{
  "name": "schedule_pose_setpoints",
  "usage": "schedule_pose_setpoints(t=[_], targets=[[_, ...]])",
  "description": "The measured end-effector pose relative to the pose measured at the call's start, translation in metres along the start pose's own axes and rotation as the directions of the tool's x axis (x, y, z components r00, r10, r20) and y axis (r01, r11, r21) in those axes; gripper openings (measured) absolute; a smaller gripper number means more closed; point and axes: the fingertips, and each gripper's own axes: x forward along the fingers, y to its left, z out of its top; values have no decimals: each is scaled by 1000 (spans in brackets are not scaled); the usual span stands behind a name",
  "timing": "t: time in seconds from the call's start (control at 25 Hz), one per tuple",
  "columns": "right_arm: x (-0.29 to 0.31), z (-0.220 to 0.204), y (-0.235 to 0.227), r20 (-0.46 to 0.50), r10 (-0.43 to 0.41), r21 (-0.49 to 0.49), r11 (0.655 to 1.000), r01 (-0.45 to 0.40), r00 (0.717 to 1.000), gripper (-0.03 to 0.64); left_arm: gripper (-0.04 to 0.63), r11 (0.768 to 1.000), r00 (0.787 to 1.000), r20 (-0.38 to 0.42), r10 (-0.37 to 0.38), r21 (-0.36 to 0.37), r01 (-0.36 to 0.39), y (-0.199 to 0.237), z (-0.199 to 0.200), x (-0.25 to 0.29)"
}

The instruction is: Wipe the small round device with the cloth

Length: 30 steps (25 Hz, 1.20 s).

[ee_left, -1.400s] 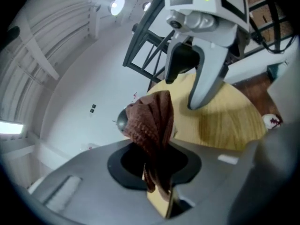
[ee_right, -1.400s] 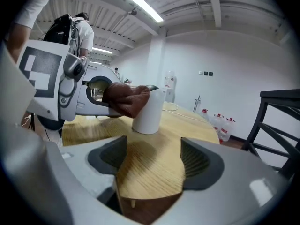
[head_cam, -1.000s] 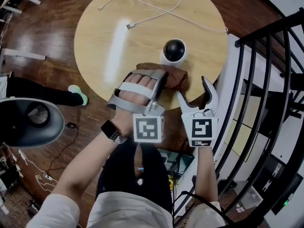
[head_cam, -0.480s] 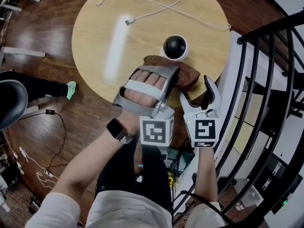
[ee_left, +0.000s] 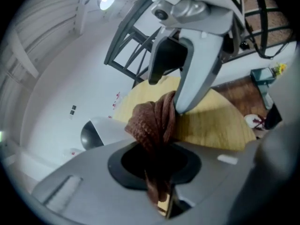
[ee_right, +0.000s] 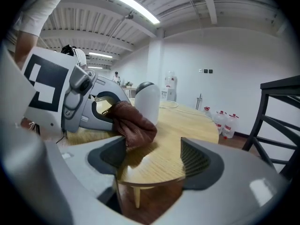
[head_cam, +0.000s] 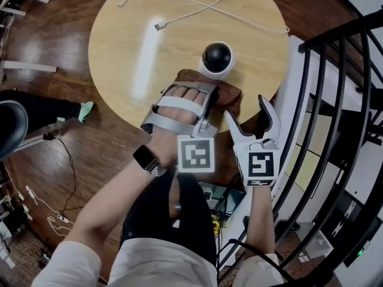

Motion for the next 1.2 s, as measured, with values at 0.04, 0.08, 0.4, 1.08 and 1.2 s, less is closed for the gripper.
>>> schedule_pose_setpoints(t=[0.04, 0.08, 0.4, 1.08, 1.2], targets=[[-1, 0, 0, 0, 2, 4, 1000, -2, 1000, 354, 72, 999, 999, -6, -39, -3, 39, -3, 0, 0], [-3, 0, 1, -1, 7, 10, 1000, -7, 1000, 354, 72, 997, 997, -10, -75, -14, 75, -6, 0, -2], [-34, 23, 13, 8, 65, 38, 997, -66, 998, 354, 74, 966, 967, -58, -249, -88, 244, -45, -20, -7], [-123, 151, -10, 263, 15, 152, 987, -56, 965, 324, 74, 825, 978, 208, -29, -548, 141, 83, 9, -134], [-133, 176, -14, 308, -18, 146, 989, -28, 951, 313, 74, 766, 946, 319, 63, -623, 159, 114, 16, -161]])
